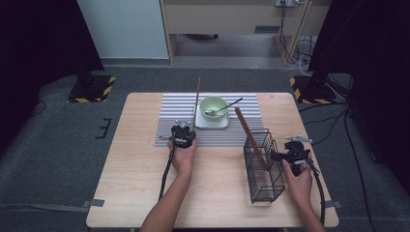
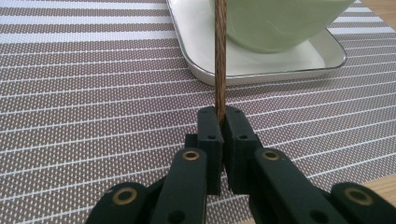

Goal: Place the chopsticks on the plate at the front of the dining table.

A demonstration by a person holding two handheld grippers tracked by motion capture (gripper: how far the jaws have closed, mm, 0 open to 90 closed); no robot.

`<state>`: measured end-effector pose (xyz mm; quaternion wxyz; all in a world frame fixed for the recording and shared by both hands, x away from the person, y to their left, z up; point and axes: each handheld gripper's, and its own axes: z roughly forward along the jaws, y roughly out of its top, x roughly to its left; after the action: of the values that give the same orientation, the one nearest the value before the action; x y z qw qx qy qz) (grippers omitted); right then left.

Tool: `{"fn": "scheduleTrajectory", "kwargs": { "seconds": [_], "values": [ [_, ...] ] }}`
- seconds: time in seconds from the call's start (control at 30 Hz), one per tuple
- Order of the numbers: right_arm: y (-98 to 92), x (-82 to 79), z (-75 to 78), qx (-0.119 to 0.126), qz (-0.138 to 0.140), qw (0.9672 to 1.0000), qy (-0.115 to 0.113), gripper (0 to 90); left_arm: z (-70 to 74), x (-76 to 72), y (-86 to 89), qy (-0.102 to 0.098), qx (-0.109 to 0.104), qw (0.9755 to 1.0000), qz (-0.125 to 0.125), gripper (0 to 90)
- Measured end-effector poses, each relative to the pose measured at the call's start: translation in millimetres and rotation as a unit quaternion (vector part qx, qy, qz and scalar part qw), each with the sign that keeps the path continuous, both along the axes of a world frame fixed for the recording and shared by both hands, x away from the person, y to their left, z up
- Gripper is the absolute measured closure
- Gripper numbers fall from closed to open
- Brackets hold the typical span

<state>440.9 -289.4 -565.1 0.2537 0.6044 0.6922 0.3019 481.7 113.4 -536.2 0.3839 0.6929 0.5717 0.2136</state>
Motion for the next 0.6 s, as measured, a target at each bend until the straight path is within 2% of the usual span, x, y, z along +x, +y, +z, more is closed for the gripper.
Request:
{"fn": "scheduleTrajectory", "kwargs": {
  "seconds": [0.6],
  "values": [
    [0.0, 0.0, 0.0, 0.000, 0.000, 1.0000, 0.000, 0.9, -3.3, -0.1, 2.8, 0.005, -0.003, 1.0000, 0.003, 85.9]
  ]
}}
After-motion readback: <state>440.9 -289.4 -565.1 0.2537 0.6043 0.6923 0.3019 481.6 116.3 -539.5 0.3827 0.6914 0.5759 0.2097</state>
